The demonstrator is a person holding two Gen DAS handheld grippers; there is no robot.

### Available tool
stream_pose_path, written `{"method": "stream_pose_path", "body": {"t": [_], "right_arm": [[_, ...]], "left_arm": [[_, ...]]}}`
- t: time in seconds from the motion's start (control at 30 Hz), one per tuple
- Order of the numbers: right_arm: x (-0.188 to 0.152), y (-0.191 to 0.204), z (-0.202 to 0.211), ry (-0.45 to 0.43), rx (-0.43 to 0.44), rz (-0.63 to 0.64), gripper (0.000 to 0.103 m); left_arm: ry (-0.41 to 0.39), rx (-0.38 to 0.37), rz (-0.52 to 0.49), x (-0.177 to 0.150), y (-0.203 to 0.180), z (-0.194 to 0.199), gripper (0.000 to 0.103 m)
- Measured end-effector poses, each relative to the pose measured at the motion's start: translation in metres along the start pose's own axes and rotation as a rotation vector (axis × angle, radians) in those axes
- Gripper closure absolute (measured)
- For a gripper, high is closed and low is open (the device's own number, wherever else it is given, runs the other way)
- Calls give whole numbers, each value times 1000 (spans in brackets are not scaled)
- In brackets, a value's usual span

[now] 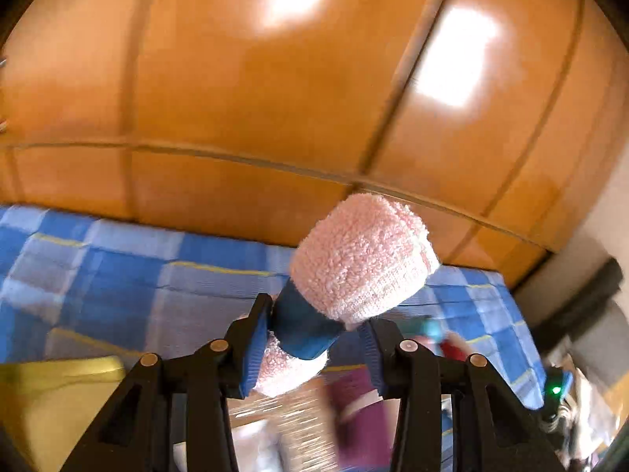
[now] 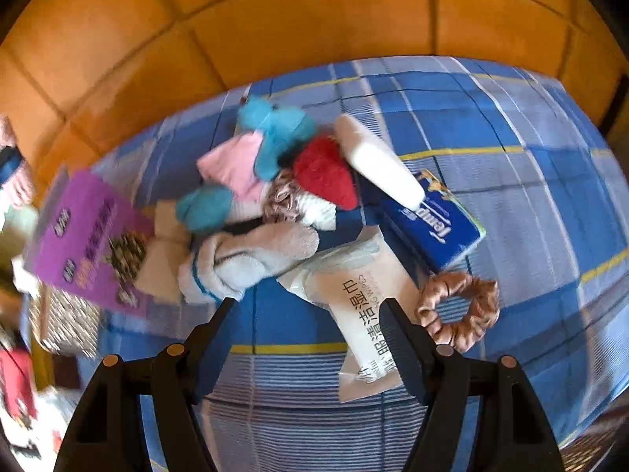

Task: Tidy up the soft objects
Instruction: 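Set pink towel roll in tray with left tool while right tool reaches wipes packet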

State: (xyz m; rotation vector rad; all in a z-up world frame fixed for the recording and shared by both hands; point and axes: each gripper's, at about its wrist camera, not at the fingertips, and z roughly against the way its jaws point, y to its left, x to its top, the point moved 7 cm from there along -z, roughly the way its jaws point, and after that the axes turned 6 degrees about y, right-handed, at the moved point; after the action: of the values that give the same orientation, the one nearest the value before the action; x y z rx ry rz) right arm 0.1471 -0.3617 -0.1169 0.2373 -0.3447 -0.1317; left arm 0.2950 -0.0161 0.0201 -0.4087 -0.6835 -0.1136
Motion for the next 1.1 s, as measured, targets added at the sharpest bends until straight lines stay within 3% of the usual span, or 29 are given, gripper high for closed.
{"method": "stream_pose_path", "body": {"t": [0.17, 0.43, 0.6, 0.67, 0.83, 0.9, 0.97, 1.1], "right_arm": [[3, 1, -9, 77, -167, 146, 29], [2, -10, -35, 202, -254, 174, 29], [7, -17, -46, 225, -286, 131, 36], [7, -20, -48, 224, -306, 104, 41], [4, -23, -54, 217, -319, 62, 41], [4, -26, -54, 204, -300, 29, 41], [2, -29, -53, 196, -274, -3, 42], [1, -32, -51, 176, -281, -12, 47]], "left_arm": [[-41, 65, 118, -40, 82, 43, 59], [-20, 145, 315, -126, 185, 87, 59], [20, 152, 406, -159, 208, 80, 59], [42, 139, 434, -163, 214, 70, 58], [74, 105, 471, -155, 215, 49, 55], [91, 94, 465, -150, 210, 40, 47], [92, 89, 477, -147, 207, 37, 24], [69, 106, 466, -152, 204, 45, 20]]}}
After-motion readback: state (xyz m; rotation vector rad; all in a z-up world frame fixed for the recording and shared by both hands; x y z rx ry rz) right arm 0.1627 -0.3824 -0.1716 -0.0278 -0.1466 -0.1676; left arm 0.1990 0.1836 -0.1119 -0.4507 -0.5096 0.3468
